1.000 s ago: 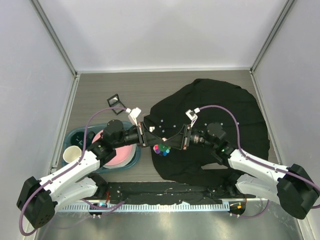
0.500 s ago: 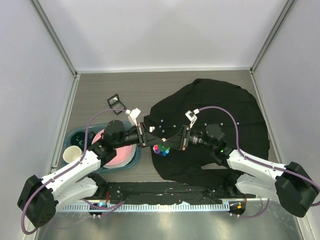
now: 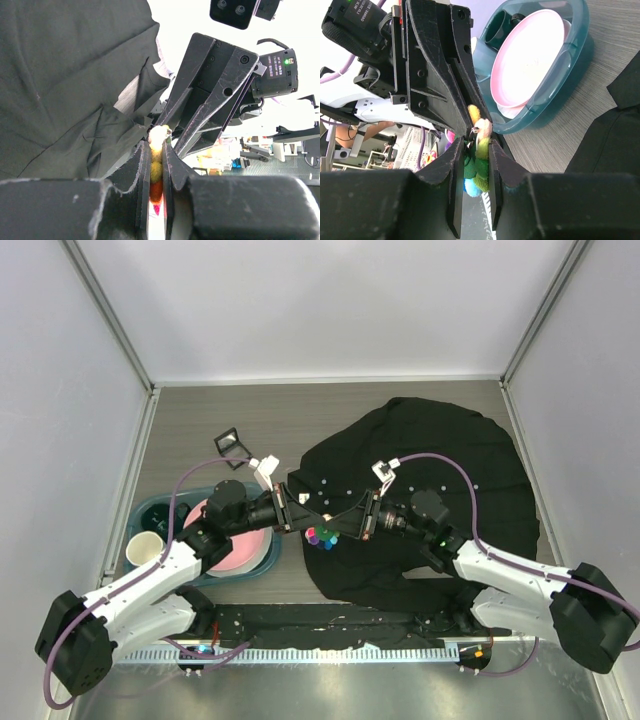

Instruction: Remove the brooch from the garment

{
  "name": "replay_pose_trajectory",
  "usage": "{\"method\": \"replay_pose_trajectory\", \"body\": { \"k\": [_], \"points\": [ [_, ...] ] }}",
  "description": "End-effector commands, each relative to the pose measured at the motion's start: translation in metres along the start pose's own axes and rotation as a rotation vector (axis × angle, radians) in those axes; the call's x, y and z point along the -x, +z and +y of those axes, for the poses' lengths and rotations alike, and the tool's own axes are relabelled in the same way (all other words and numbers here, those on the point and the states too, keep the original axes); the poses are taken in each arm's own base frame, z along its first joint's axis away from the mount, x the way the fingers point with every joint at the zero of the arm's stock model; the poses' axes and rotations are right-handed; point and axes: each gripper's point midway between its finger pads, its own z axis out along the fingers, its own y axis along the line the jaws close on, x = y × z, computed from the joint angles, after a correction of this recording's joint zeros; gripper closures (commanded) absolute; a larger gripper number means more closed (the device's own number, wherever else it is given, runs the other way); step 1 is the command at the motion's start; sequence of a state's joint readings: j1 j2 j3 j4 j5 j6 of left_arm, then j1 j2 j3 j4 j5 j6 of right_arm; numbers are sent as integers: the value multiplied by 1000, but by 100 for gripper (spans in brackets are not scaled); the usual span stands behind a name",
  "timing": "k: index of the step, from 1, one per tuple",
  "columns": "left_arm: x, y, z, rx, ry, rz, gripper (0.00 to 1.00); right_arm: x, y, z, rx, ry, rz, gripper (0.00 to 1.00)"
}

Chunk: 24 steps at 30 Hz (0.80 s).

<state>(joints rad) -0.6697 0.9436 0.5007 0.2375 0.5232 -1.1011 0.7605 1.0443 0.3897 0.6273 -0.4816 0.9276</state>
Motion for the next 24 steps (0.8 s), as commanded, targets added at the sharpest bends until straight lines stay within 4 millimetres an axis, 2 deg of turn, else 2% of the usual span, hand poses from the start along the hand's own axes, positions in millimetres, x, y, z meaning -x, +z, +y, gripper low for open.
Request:
{"method": "replay_pose_trajectory", "body": {
  "k": [1, 5, 10, 20, 24],
  "points": [
    [1, 1, -26, -111, 31, 4, 100, 15, 4, 28, 82, -33, -70, 89],
    [1, 1, -27, -113, 33, 2, 100, 14, 6, 26, 74, -39, -76, 94],
    [1, 1, -25, -108, 30, 4, 100, 13, 7, 29, 84, -33, -68, 94],
    [0, 2, -22, -96, 33, 5, 100, 17, 3, 41, 110, -15, -77, 62],
    [-1, 2, -20, -88, 32, 8, 100, 20, 2, 43, 106, -21, -86, 57]
  ]
}}
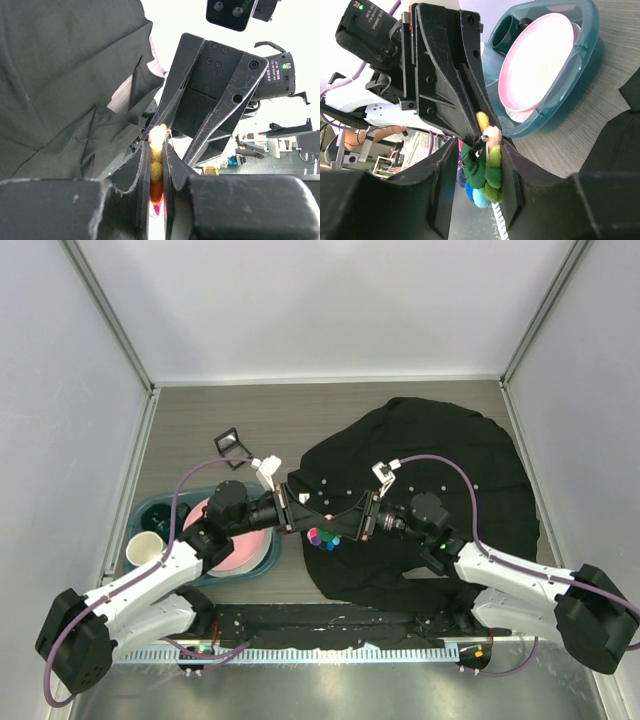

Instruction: Remove the brooch from the garment

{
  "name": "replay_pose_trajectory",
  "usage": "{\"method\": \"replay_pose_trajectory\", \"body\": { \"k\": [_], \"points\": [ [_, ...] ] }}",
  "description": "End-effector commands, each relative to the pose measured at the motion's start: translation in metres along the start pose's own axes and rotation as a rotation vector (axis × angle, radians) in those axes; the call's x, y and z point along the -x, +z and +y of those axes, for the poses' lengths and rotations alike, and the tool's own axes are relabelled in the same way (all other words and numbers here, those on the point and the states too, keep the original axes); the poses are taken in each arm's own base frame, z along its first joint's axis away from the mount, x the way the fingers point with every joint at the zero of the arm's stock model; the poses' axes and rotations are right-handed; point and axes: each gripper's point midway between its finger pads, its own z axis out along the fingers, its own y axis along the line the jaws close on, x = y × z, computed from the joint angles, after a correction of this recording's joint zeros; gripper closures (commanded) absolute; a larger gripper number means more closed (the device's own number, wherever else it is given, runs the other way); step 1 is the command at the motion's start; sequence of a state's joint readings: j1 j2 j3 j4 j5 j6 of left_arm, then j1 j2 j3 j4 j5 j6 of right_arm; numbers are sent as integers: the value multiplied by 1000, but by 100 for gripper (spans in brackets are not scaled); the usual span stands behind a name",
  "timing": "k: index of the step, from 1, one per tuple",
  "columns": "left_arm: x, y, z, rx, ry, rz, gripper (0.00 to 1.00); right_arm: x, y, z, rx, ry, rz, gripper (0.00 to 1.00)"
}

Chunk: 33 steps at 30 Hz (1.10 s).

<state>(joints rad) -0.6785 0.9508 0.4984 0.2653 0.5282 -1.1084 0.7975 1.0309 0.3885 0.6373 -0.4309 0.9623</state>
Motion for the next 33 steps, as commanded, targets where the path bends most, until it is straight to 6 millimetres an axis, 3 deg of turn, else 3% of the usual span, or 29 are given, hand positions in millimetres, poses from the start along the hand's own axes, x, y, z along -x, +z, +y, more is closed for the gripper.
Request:
{"method": "replay_pose_trajectory", "body": {
  "k": [1, 6, 13, 16, 18, 19, 25, 33],
  "points": [
    [1, 1, -17, -73, 31, 3, 100, 19, 0, 34, 95, -45, -60, 57],
    [1, 0, -17, -68, 34, 3, 100, 20, -1, 36, 97, -51, -65, 52],
    [0, -1, -16, -62, 40, 5, 100, 24, -9, 35, 57, -63, -91, 35],
    [-1, -2, -16, -62, 41, 8, 100, 24, -12, 33, 41, -58, -92, 35],
    [-1, -2, -17, -67, 41, 11, 100, 24, -13, 31, 35, -56, -94, 40],
    [0, -2, -18, -69, 45, 7, 100, 23, -13, 30, 32, -53, -90, 50],
    [-1, -2, -17, -69, 46, 11, 100, 16, -8, 27, 34, -58, -47, 66],
    [-1, -3, -17, -63, 48, 11, 100, 13, -7, 27, 46, -62, -28, 68]
  ]
}}
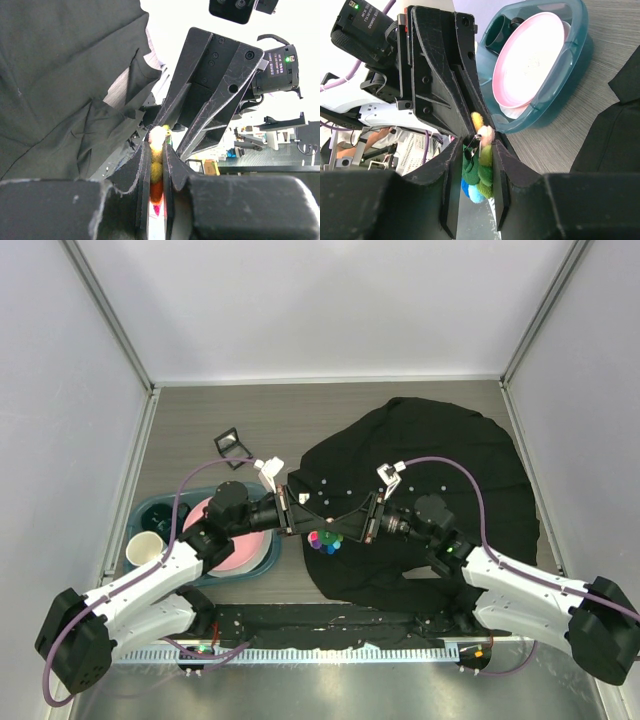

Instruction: Remove the brooch from the garment

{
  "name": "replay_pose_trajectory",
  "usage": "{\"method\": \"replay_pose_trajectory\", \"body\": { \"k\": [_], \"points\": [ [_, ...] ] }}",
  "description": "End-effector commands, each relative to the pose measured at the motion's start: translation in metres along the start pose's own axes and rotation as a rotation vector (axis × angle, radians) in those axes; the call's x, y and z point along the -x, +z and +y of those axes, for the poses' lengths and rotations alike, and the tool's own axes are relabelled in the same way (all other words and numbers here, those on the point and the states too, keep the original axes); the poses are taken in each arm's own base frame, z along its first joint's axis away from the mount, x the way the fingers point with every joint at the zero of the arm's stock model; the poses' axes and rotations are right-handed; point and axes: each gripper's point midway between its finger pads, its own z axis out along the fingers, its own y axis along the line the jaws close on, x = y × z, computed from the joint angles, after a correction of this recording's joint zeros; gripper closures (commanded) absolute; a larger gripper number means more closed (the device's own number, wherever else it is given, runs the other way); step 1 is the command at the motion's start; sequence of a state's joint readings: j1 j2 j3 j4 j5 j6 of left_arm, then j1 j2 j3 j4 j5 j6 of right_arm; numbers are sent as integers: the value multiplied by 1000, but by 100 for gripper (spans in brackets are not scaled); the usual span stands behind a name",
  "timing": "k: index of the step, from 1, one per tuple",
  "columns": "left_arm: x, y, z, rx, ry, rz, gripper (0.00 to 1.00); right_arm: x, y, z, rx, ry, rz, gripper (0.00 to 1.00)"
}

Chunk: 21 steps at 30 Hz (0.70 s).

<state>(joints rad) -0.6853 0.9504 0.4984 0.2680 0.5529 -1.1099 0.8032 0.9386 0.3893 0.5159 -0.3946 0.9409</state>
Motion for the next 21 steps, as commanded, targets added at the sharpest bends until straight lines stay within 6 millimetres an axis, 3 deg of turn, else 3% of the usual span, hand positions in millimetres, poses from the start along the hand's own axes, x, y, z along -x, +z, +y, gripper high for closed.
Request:
{"method": "replay_pose_trajectory", "body": {
  "k": [1, 12, 21],
  "points": [
    [4, -2, -14, -47, 51, -15, 100, 12, 2, 27, 90, -54, -18, 68],
    [2, -2, -12, -40, 73, 8, 100, 15, -7, 29, 84, -69, -32, 53],
    [0, 1, -7, -26, 74, 29, 100, 10, -5, 30, 101, -79, -1, 62]
  ]
}}
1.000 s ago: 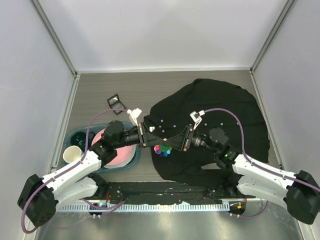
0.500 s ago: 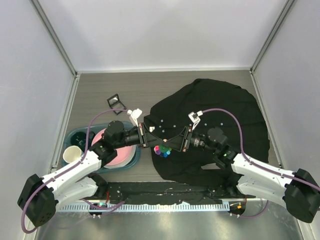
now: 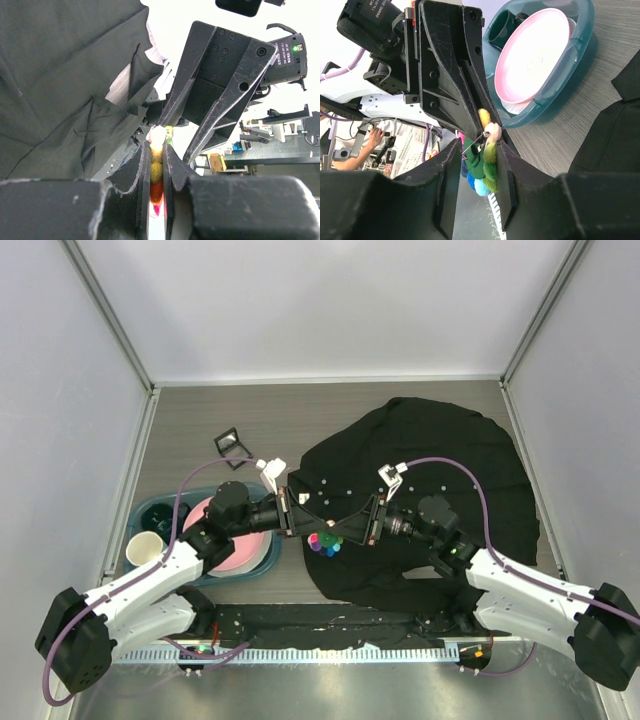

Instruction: Remove the brooch from the garment

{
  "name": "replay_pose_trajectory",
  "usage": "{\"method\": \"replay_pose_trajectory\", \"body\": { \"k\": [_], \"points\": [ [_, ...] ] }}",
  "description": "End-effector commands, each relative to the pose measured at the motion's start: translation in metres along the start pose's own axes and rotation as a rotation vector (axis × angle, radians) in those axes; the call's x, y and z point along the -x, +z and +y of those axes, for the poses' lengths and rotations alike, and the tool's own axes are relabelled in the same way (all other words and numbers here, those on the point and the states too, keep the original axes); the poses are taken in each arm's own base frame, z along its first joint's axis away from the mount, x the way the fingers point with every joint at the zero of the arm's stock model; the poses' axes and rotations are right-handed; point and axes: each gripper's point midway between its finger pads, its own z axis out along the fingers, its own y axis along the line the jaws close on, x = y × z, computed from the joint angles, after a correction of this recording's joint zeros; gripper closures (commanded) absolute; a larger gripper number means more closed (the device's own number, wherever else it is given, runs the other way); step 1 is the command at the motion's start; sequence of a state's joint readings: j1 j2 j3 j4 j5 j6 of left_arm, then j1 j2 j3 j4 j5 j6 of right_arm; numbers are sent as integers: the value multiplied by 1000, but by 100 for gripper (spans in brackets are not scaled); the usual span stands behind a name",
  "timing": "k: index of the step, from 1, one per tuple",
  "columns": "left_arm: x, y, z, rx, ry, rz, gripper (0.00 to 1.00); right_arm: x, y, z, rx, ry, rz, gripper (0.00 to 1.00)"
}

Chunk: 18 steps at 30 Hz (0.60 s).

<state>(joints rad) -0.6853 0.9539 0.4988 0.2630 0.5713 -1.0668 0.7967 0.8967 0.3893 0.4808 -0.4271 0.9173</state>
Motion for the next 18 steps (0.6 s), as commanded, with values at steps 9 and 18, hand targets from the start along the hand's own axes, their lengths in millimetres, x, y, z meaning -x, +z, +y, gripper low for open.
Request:
{"method": "replay_pose_trajectory", "body": {
  "k": [9, 18],
  "points": [
    [6, 1, -15, -30, 42, 6, 100, 12, 8, 22, 81, -52, 2, 67],
    [5, 0, -14, -22, 46, 11, 100, 5, 7, 23, 102, -61, 35, 73]
  ]
}}
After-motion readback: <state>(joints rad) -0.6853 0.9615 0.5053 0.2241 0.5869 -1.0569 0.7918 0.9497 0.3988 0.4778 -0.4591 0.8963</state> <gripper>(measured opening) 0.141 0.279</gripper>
